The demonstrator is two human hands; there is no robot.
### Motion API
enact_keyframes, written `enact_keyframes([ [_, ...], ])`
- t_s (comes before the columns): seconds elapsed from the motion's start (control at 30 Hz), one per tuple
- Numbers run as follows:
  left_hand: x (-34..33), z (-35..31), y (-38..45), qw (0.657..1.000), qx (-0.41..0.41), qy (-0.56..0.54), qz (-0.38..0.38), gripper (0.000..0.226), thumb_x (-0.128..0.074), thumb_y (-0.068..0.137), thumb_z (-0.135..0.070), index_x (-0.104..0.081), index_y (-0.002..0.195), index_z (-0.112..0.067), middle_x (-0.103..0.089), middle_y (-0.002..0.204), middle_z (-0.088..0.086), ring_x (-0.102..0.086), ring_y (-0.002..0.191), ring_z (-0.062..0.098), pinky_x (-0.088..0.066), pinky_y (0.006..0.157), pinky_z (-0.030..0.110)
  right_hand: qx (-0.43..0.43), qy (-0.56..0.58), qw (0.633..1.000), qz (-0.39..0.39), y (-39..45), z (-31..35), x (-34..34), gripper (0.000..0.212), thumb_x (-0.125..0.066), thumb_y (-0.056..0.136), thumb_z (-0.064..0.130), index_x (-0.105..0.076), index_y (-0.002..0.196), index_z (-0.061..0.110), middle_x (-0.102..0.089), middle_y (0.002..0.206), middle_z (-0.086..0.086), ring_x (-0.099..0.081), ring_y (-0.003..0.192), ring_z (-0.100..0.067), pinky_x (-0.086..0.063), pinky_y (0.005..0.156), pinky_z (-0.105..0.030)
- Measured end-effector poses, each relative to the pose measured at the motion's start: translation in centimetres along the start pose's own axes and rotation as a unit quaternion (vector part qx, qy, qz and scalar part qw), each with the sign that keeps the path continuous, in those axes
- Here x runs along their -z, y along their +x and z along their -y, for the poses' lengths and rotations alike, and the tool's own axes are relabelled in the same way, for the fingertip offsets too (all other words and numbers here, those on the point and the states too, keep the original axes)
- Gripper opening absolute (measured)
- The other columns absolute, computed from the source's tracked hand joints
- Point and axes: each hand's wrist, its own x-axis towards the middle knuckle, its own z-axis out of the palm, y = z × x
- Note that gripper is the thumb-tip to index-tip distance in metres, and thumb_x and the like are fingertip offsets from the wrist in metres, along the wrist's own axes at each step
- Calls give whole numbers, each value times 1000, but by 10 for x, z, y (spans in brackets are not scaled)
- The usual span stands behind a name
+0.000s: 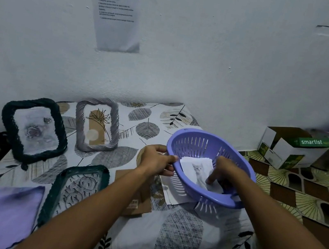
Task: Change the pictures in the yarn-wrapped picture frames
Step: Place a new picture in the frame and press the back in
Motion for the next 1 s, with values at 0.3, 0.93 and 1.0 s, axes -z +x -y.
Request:
enact_keyframes([
  [0.3,0,-1,1,1000,6,4,1,25,-73,82,-3,-58,102,-6,-68,74,19,-62,51,21,-56,52,30,-15,-47,998,-49,7,-1,-1,36,-76,79,16,-60,108,2,-62,90,-11,-56,82,-24,-46,70,-30],
  [0.93,-28,-60,-30,985,29,-132,107,22,-50,99,-26,-56,97,-5,-60,91,11,-61,79,24,-56,71,40,186,570,798,-67,-44,27,15,31,-61,81,-4,-70,55,9,-65,67,-9,-56,71,-24,-44,67,-33],
  [1.0,-28,-65,-32,973,53,-199,105,23,-50,99,-26,-56,93,-5,-62,87,13,-62,76,26,-56,68,40,192,575,794,-54,-51,35,15,19,-65,79,3,-71,62,9,-66,68,-6,-57,71,-22,-45,65,-29],
])
